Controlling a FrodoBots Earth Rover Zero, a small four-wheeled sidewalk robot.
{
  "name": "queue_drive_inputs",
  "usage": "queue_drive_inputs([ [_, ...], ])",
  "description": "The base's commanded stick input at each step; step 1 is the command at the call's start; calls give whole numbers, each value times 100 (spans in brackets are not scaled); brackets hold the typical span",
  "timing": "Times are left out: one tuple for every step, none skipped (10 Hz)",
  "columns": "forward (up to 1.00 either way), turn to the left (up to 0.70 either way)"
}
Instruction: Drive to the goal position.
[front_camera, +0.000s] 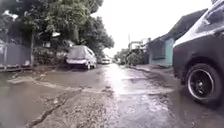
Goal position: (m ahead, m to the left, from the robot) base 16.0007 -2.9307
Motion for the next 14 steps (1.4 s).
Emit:
queue_drive_inputs([
  [100,-12],
  [100,0],
  [100,0],
  [100,0],
  [100,0],
  [100,0],
  [100,0],
  [100,0],
  [100,0],
  [100,-14],
  [100,-14],
  [100,0],
  [100,0],
  [100,6],
])
